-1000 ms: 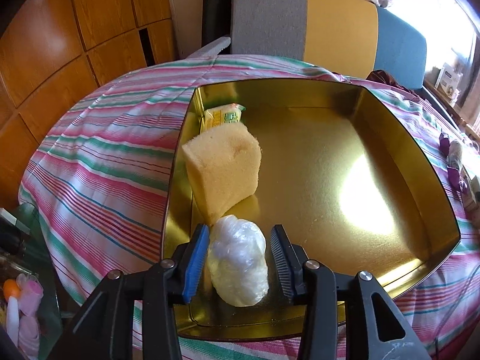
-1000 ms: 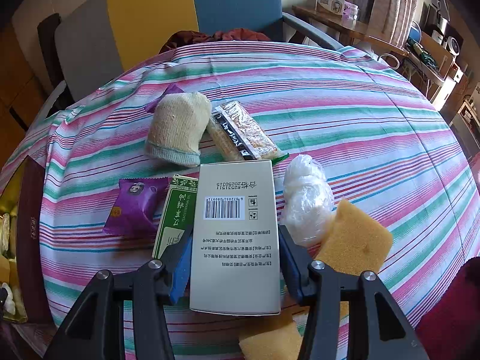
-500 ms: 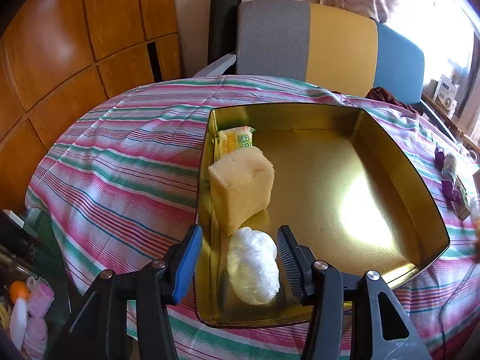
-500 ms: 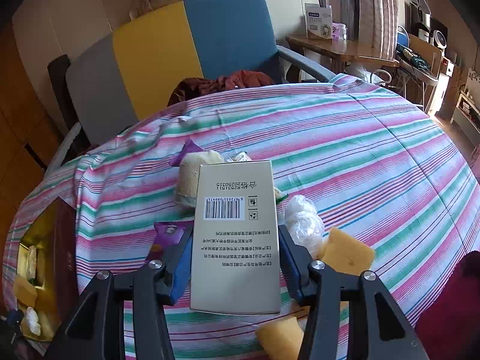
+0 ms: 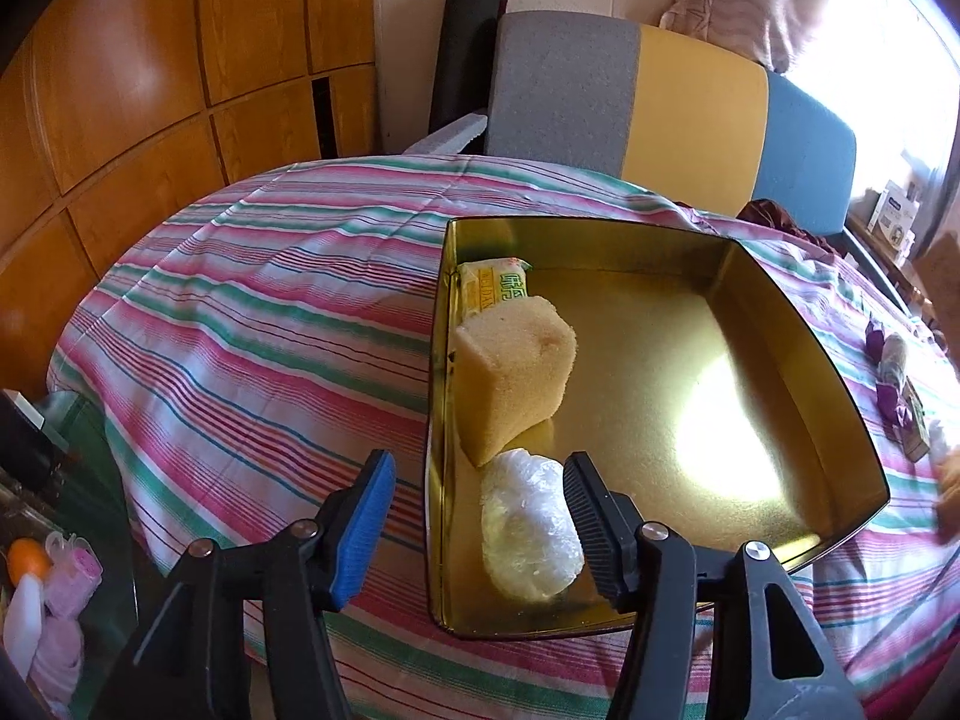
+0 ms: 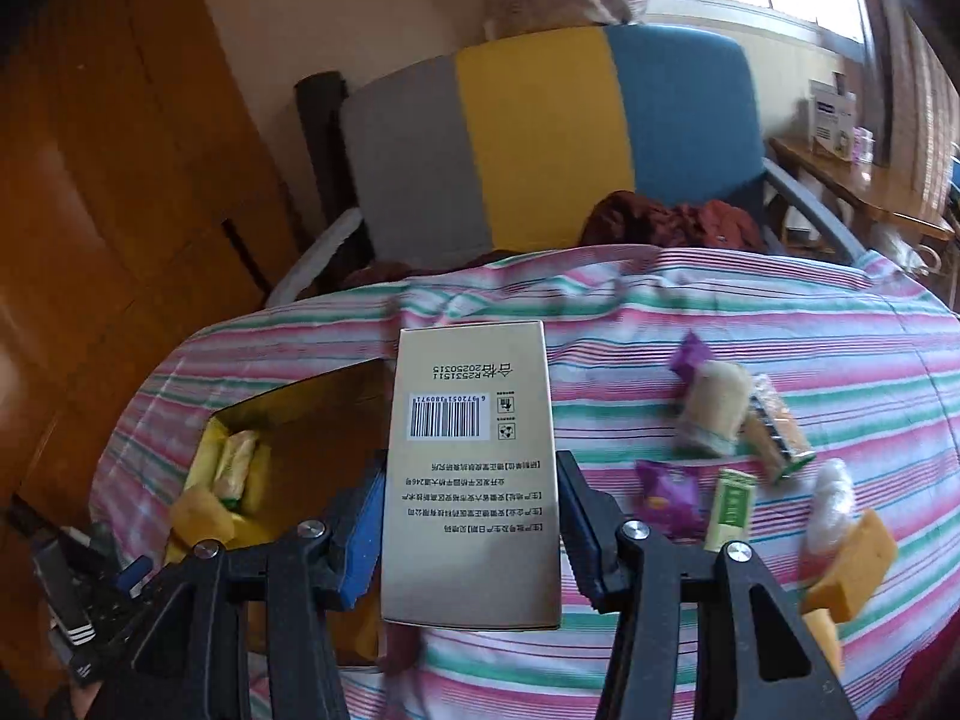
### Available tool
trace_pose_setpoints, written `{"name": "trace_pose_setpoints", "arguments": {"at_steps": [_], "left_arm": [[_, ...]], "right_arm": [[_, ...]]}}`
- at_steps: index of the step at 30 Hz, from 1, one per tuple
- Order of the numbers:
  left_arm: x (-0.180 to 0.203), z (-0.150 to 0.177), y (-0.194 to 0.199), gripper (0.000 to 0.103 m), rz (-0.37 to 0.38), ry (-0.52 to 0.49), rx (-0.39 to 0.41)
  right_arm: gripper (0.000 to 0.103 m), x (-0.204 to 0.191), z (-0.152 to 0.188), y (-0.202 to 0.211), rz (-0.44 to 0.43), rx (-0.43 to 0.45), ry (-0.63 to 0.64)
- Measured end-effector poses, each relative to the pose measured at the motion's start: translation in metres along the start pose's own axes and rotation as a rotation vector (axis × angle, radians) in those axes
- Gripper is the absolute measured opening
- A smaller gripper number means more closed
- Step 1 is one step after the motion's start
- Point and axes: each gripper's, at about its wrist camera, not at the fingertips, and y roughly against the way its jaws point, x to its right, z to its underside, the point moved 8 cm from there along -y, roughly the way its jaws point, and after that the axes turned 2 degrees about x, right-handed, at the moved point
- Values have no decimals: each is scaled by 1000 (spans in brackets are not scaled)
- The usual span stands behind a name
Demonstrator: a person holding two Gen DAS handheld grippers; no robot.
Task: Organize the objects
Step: 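Carry the plastic bundle into the gold tray and open the left tool, then lower the white barcode box into the gold tray and open the right tool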
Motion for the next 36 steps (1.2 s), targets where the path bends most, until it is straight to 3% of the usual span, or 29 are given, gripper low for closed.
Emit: {"name": "trace_pose_setpoints", "arguments": {"at_steps": [4, 9, 17, 22, 26, 36], "left_arm": [[-18, -3, 4, 60, -5, 57, 13], [-45, -6, 11, 61, -37, 109, 34], [-68, 4, 8, 61, -60, 159, 20], [-68, 9, 5, 61, -53, 158, 9], [-69, 11, 3, 61, -56, 160, 6], [-66, 3, 12, 61, -68, 139, 37]], "right_arm": [[52, -67, 17, -32, -94, -86, 93], [52, -130, 51, -76, -130, -207, 203], [53, -176, 107, -140, -106, -362, 235], [59, -195, 132, -160, -231, -467, 141], [65, -202, 141, -161, -280, -471, 131], [76, -189, 122, -138, -293, -387, 80]]}}
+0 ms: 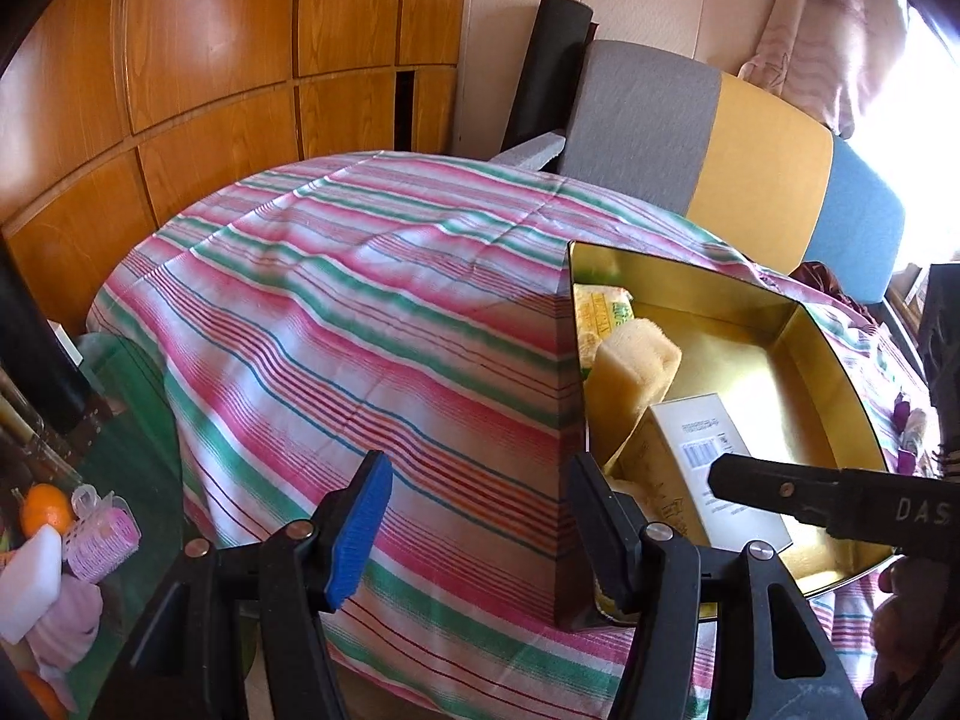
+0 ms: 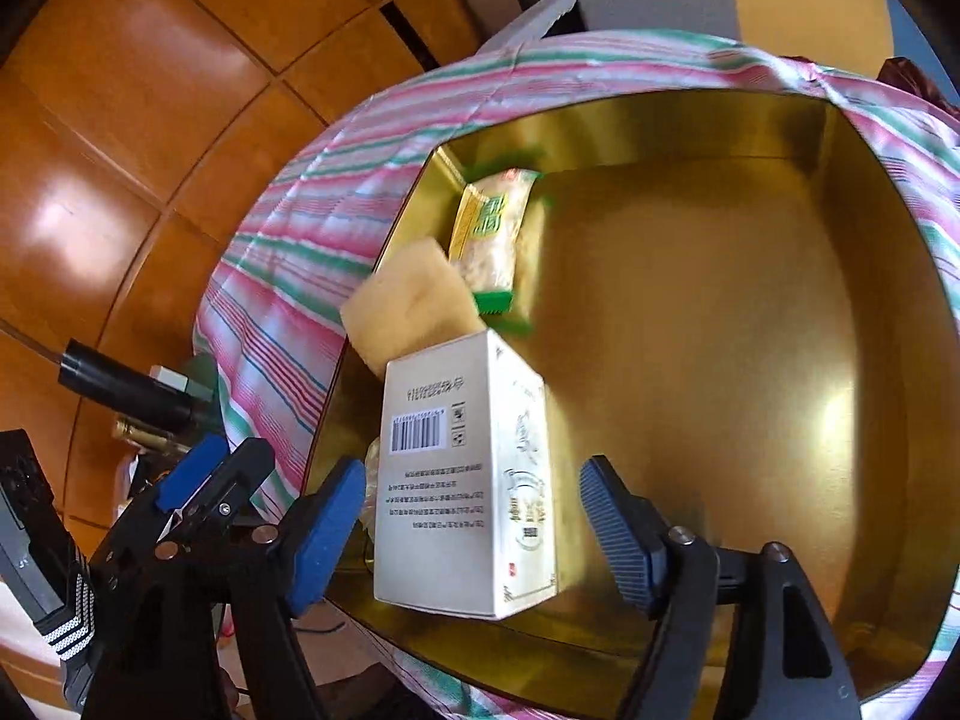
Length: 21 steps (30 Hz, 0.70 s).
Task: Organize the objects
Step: 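Lower the white barcode box into the gold tray and open the right tool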
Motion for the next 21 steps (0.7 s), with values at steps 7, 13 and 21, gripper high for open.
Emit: {"name": "trace_pose_setpoints", "arguments": {"at_steps": [7, 13, 21], "left_arm": [[13, -10, 17, 62, 3, -44, 51], [30, -16, 30, 64, 24, -82, 80], [63, -25, 41, 65, 65, -146, 106]], "right_arm": [[76, 11, -8, 39, 66, 96, 55], [76, 27, -11, 70, 142, 171, 90], [76, 76, -13, 116, 218, 236, 58]]}}
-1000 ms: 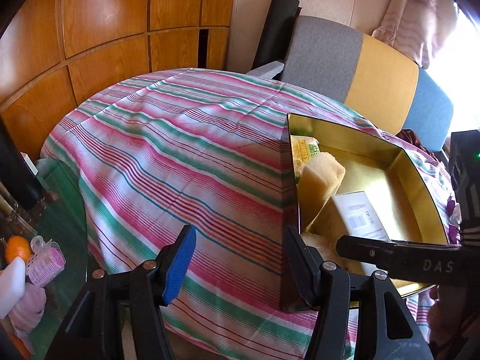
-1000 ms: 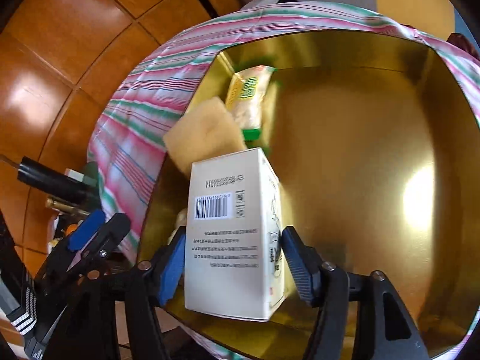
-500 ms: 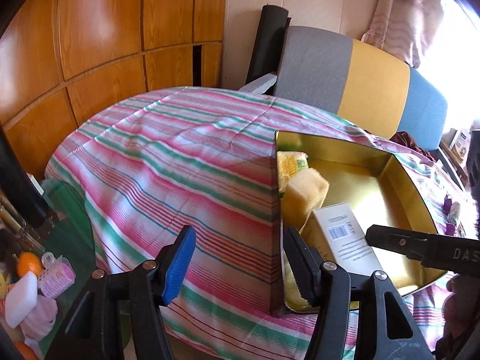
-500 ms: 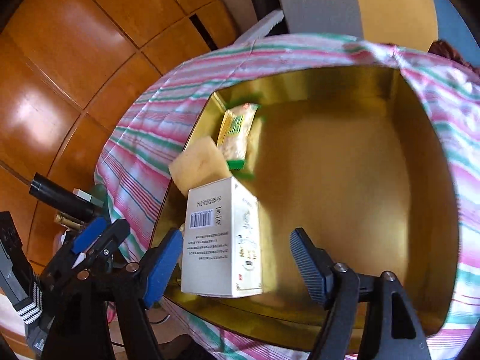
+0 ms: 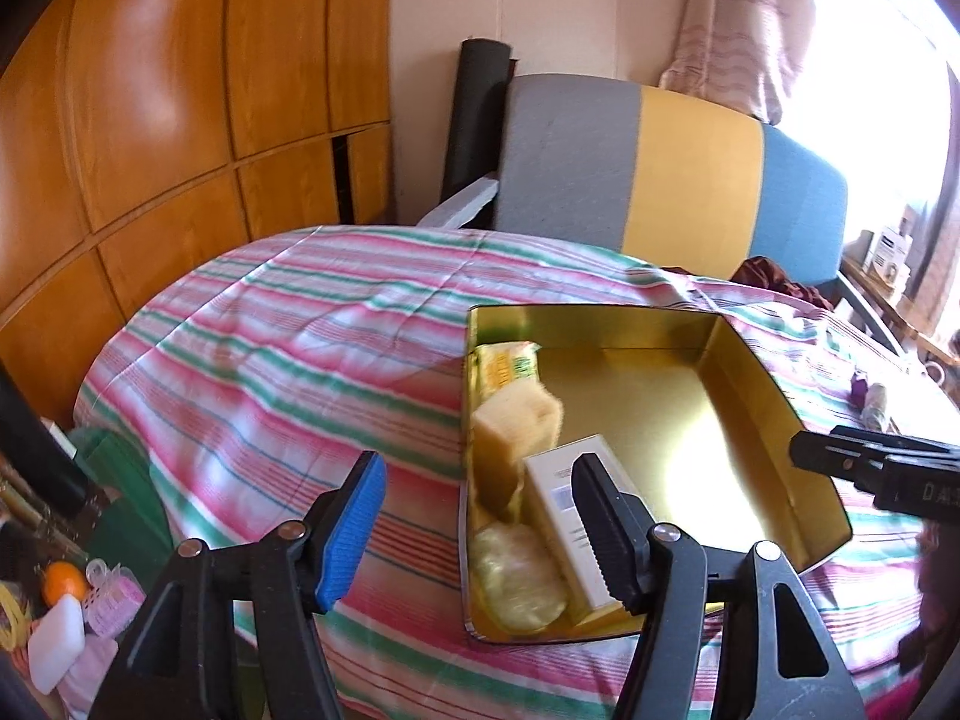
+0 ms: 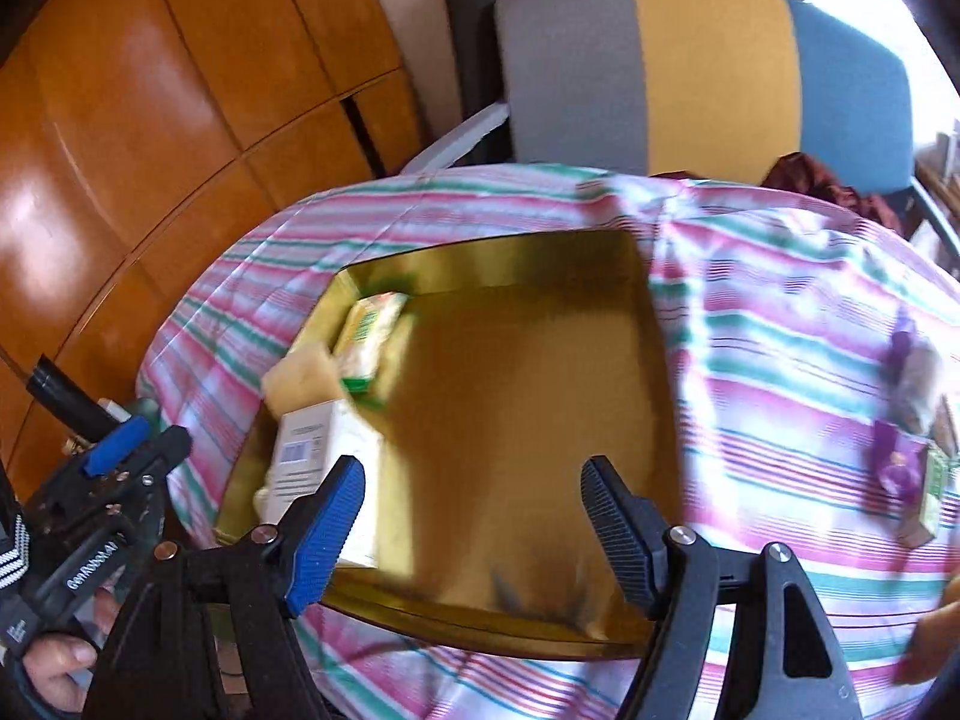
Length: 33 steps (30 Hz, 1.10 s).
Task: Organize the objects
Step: 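Lower the white barcode box into the gold tray and open the right tool, then move both tools back toward the remaining items on the cloth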
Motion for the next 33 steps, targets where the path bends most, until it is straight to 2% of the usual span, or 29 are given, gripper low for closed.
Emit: {"name": "trace_pose_setpoints", "arguments": {"at_steps": [4, 10, 15, 19, 22, 24, 33], "left_arm": [[24, -9, 3, 65, 35, -47, 18], [70, -22, 3, 65, 110, -120, 33], [119, -27, 1, 65, 191, -195, 32], [166, -29, -1, 65, 263, -249, 16], [200, -28, -3, 65, 309, -287, -1], [226, -25, -7, 65, 343, -317, -21], [323, -13, -28, 65, 455, -403, -109]], "right_arm": [[76, 42, -4, 18, 70, 20, -18], [76, 140, -9, 62, 252, 67, -91], [76, 244, -4, 108, 448, 144, -256], [76, 319, 22, 138, 575, 213, -430], [76, 357, 51, 144, 572, 220, -605], [76, 366, 56, 148, 523, 237, -688], [76, 360, 55, 153, 454, 259, -703]]}}
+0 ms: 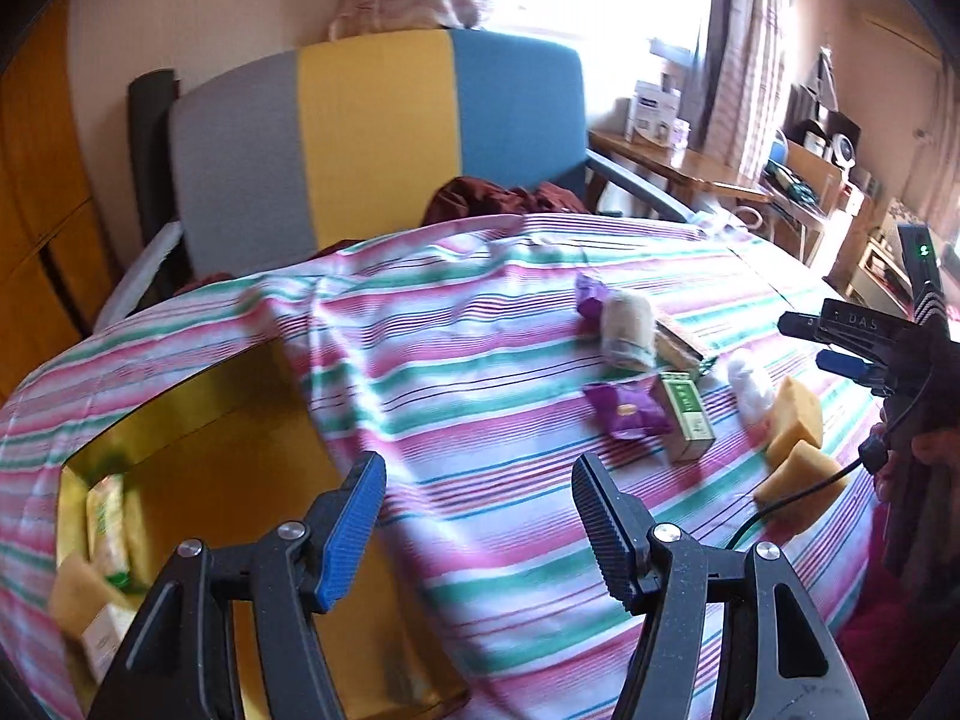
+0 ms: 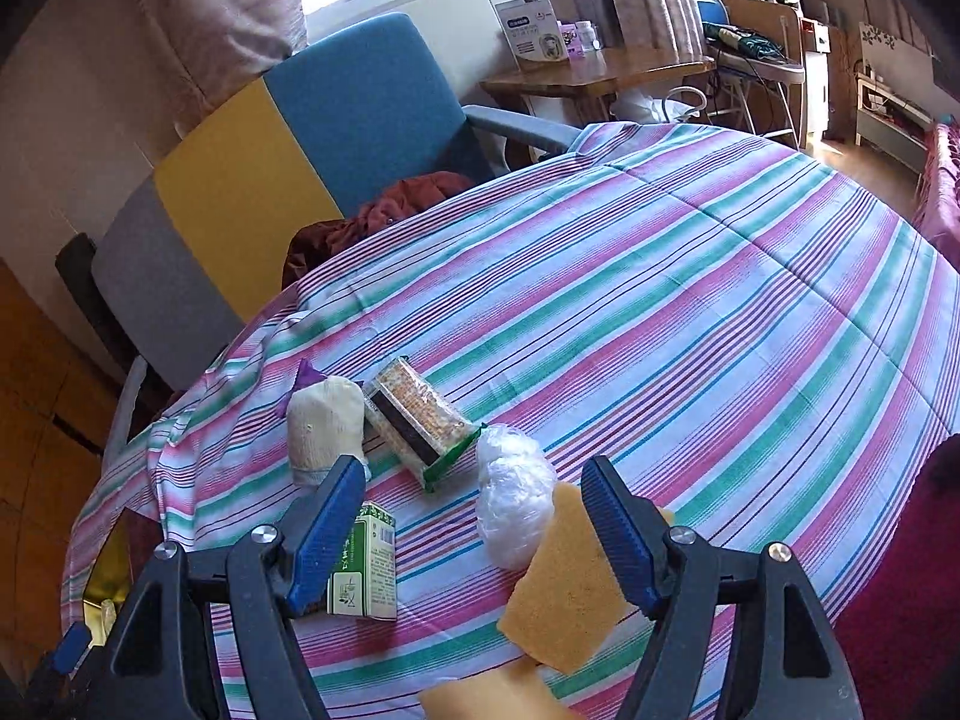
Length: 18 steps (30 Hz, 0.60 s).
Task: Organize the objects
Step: 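Move both tools back toward the remaining items on the cloth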
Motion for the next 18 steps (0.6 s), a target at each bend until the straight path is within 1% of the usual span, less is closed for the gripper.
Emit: {"name": "trace_pose_setpoints", "arguments": {"at_steps": [3, 7, 12, 18], "left_arm": [[19, -9, -21, 65, 27, -24, -24], [37, -13, -54, 64, 76, -8, -98], [60, -8, -91, 54, 125, 4, -188], [88, -10, -129, 54, 159, 10, -253]], "right_arm": [[76, 0, 0, -3, -16, -10, -16], [76, 2, 1, -6, -33, -29, -33], [76, 1, 3, -9, -53, -50, -37], [76, -3, 5, -12, -62, -64, -26]]}}
